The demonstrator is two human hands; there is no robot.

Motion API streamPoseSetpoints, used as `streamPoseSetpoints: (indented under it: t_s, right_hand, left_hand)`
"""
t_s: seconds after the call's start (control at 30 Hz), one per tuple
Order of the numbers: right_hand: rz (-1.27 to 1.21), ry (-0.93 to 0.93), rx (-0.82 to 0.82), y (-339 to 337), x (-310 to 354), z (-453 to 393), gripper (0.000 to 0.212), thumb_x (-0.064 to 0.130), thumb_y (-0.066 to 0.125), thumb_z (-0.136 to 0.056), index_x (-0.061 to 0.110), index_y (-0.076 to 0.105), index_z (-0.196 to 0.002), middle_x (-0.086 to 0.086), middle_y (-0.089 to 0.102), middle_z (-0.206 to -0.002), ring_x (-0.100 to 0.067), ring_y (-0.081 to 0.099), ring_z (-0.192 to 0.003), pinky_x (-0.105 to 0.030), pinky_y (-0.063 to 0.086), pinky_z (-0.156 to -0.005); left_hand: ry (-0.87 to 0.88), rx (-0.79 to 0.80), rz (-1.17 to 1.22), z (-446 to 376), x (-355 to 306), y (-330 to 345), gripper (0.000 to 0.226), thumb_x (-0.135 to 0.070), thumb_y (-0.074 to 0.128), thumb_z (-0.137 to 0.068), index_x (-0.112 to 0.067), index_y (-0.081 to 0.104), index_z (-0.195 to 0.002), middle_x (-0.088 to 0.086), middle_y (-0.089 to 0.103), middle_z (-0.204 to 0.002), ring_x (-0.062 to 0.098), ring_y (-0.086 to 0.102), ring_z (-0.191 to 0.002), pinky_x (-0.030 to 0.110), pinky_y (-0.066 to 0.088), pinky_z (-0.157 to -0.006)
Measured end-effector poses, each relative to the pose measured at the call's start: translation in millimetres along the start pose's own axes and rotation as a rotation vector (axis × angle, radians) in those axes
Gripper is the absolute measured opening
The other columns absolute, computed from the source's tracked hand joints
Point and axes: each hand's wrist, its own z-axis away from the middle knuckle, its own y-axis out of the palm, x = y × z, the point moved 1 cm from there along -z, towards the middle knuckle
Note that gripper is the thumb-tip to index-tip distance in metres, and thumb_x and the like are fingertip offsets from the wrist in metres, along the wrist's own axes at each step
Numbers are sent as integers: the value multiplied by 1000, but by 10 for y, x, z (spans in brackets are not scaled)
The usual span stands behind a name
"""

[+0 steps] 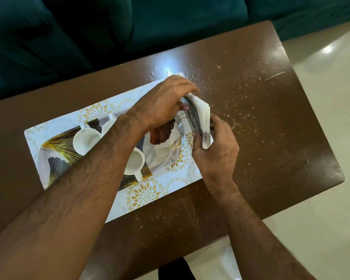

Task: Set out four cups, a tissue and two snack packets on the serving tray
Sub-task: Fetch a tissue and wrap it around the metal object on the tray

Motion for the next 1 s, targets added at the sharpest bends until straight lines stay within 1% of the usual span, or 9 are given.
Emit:
streamPoseSetpoints:
  t_s: [0.1,0.2,0.27,0.33,0.53,0.67,0.83,0.93,1.0]
  right_hand:
    - [64,-60,-66,-42,97,-21,52,24,69,-91,-3,59,-134,-17,66,-126,-30,63,-118,-42,53,-101]
    - [101,-156,-118,-46,268,-14,55,25,70,-92,-6,57,-136,-20,62,-134,-32,58,-127,-44,48,-109]
    - [124,-214,-122,-18,405,15,56,27,70,-94,-6,56,-136,-21,60,-138,-34,55,-132,-46,44,-114]
    - [144,-265,-110,41,583,86,56,29,68,-96,-6,55,-138,-21,59,-142,-36,53,-136,-47,40,-118]
    - [178,-338,28,313,1231,463,61,38,57,-102,-2,48,-148,-20,47,-156,-37,42,-148,-53,35,-121]
    - [197,-409,132,585,1742,808,65,45,44,-105,1,41,-153,-18,41,-161,-35,35,-152,-52,29,-124]
    - [215,-527,237,978,2491,1364,65,44,43,-106,2,37,-155,-18,40,-162,-33,32,-154,-52,29,-125]
    - [248,-559,259,1131,2786,1591,66,47,38,-107,3,37,-155,-17,40,-162,-33,32,-154,-51,28,-125]
    - [232,-631,309,1320,3144,1942,66,50,34,-108,4,35,-156,-16,39,-163,-31,30,-155,-50,27,-126]
  left_hand:
    - [-62,-12,-21,120,13,-54,57,-27,69,-96,-11,50,-148,6,52,-153,24,41,-147,42,33,-123]
    - [-109,-50,-68,348,42,-135,64,-41,59,-100,-14,40,-154,4,42,-161,23,34,-151,43,29,-122]
    - [-129,-77,-99,543,75,-197,64,-44,50,-102,-13,37,-156,4,38,-163,23,31,-152,41,24,-122]
    - [-156,-101,-131,793,142,-266,60,-38,45,-104,-13,34,-157,5,35,-165,24,28,-154,41,20,-123]
    - [-278,-168,-180,1736,457,-579,68,-55,25,-105,-14,29,-159,5,30,-168,24,27,-155,47,15,-128]
    - [-383,-239,-169,2567,707,-819,70,-56,24,-104,-14,27,-160,5,29,-168,23,25,-156,46,14,-129]
    - [-512,-312,-156,3733,1042,-1001,67,-54,27,-106,-17,23,-161,4,24,-170,21,20,-158,44,10,-129]
    - [-570,-322,-153,4143,1136,-1042,68,-55,28,-105,-18,21,-162,4,22,-171,20,18,-159,42,6,-128]
    - [-649,-353,-152,4703,1241,-1115,69,-56,27,-104,-18,20,-162,5,22,-171,20,17,-159,44,7,-129]
